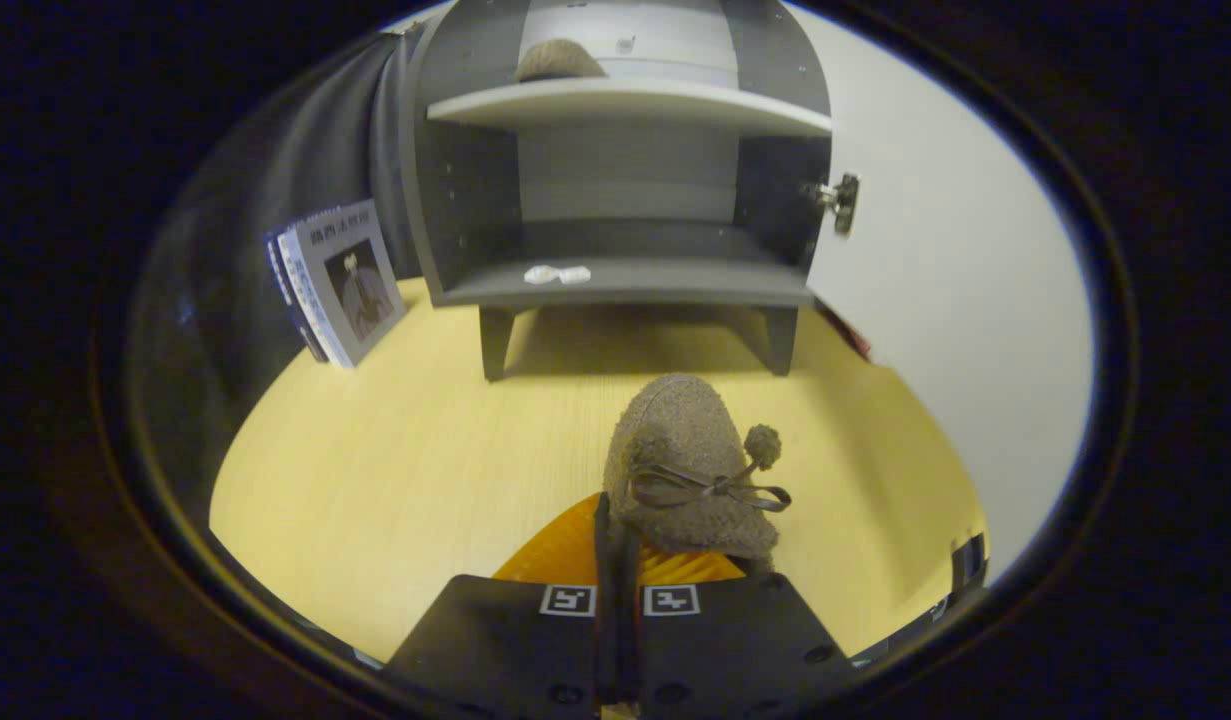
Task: Open the shoe cabinet door, grab the shoes and put them into the shoe cabinet, then close the shoe cabinet door.
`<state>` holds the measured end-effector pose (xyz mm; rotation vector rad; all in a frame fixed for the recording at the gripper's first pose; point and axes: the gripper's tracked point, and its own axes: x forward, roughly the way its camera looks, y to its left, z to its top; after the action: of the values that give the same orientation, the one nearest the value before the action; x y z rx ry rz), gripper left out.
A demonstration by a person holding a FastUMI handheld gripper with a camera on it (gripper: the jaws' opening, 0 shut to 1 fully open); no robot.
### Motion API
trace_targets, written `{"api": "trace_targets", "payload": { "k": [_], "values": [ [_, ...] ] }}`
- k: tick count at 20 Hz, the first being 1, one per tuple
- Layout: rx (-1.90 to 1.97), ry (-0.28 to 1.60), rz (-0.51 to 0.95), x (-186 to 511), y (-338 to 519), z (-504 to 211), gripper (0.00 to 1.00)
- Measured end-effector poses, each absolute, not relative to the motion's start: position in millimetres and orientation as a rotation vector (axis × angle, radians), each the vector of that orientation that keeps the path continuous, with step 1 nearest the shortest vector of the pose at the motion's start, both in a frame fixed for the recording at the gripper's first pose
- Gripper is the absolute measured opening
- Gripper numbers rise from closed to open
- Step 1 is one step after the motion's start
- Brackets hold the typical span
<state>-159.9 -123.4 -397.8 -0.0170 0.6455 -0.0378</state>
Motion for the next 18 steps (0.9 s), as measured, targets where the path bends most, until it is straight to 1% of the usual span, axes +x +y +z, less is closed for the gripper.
{"api": "trace_targets", "payload": {
  "k": [7,11,14,18],
  "values": [
    [0.013,0.507,-0.095,-147,-115,-267,0.03],
    [0.005,0.405,-0.116,-123,-111,-197,0.03],
    [-0.021,0.338,-0.115,-85,-117,-155,0.03],
    [0.003,0.28,-0.093,-12,-132,-118,0.03]
  ]
}}
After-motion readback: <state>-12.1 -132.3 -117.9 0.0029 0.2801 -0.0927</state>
